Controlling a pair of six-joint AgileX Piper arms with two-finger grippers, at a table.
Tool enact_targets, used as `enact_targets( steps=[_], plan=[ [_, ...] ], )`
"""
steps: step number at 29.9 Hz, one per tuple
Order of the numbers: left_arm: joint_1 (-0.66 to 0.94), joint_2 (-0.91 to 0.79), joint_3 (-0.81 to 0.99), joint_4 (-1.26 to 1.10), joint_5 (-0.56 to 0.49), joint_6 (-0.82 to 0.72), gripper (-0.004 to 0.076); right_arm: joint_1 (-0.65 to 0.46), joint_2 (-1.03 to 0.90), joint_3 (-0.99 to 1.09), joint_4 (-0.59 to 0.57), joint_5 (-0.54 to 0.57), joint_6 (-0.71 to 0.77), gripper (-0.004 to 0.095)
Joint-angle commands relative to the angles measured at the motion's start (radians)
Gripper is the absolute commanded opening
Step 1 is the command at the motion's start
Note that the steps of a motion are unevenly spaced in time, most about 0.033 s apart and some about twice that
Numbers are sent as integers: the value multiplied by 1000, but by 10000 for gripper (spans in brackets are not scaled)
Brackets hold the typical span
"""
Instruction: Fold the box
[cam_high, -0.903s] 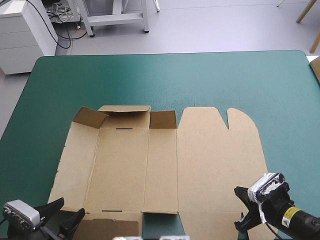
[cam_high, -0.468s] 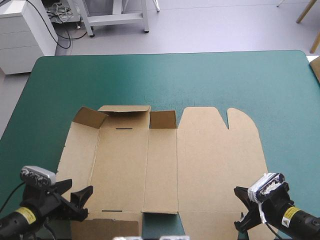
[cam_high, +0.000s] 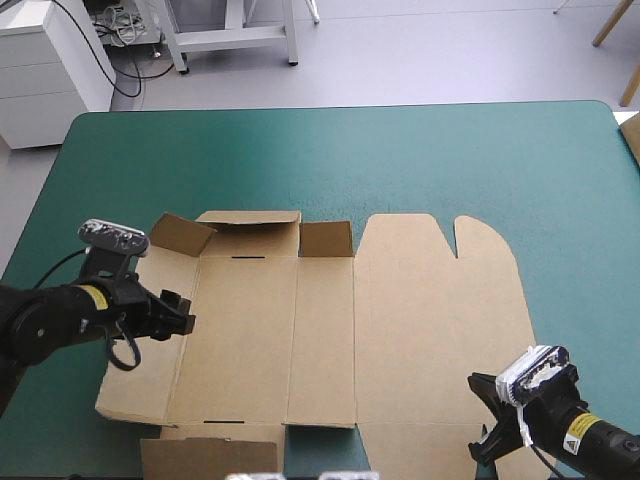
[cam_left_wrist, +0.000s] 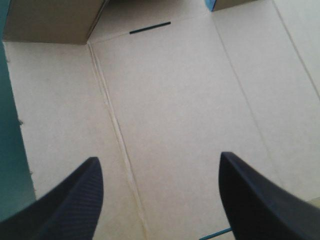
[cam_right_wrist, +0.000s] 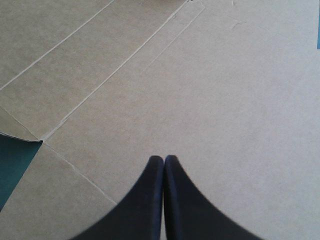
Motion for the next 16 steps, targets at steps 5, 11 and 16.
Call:
enact_targets(
  steps=[5,11,16],
  plan=[
    [-2,160,-129,72,136,38,474,-7,4,-26,6,-67,-3,-21],
    [100,202,-129,48,135,79,474,-7,4,-26,6,-67,-3,-21],
    [349,206,-129,-119,135,268,474,-7,4,-26,6,-67,-3,-21]
  ],
)
